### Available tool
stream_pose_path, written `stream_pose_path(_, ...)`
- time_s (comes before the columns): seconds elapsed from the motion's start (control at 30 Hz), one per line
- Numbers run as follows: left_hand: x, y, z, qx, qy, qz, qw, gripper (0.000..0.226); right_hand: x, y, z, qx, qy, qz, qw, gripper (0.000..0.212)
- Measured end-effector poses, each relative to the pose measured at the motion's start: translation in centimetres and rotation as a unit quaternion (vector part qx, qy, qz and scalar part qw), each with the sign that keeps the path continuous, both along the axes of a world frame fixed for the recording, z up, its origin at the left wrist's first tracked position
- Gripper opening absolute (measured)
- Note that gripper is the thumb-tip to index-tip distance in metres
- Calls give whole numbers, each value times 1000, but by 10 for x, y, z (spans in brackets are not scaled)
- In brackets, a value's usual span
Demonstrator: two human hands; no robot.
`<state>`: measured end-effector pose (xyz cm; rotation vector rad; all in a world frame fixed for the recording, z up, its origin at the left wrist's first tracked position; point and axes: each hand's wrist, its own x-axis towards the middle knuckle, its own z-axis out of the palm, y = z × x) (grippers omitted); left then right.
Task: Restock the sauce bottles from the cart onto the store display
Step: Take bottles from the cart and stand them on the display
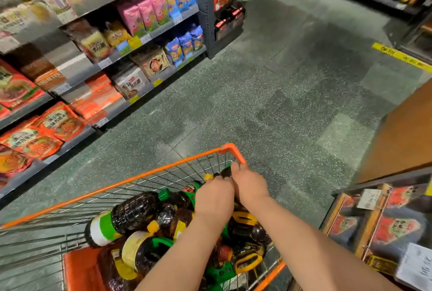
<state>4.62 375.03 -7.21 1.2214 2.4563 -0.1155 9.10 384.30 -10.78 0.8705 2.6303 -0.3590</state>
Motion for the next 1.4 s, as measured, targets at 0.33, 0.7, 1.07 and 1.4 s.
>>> stream_pose_path(0.33, -3, -20, 18, -4, -2, 0, 1000, 26, 33, -25, -7, -57, 119, -70, 989, 31)
stream_pose_path(0.7, 6, -43, 87, 104, -25, -25, 994, 27, 72, -56, 110, -1, 329, -167, 930, 26)
stream_pose_path(1.07, 103, -87, 186, 136, -83, -406, 900, 73, 208, -156, 230, 94, 352, -356, 861, 31)
stream_pose_path(1.4, 285, -147, 249, 101, -126, -675, 720, 90, 383, -309, 300, 208, 324, -458, 801, 30)
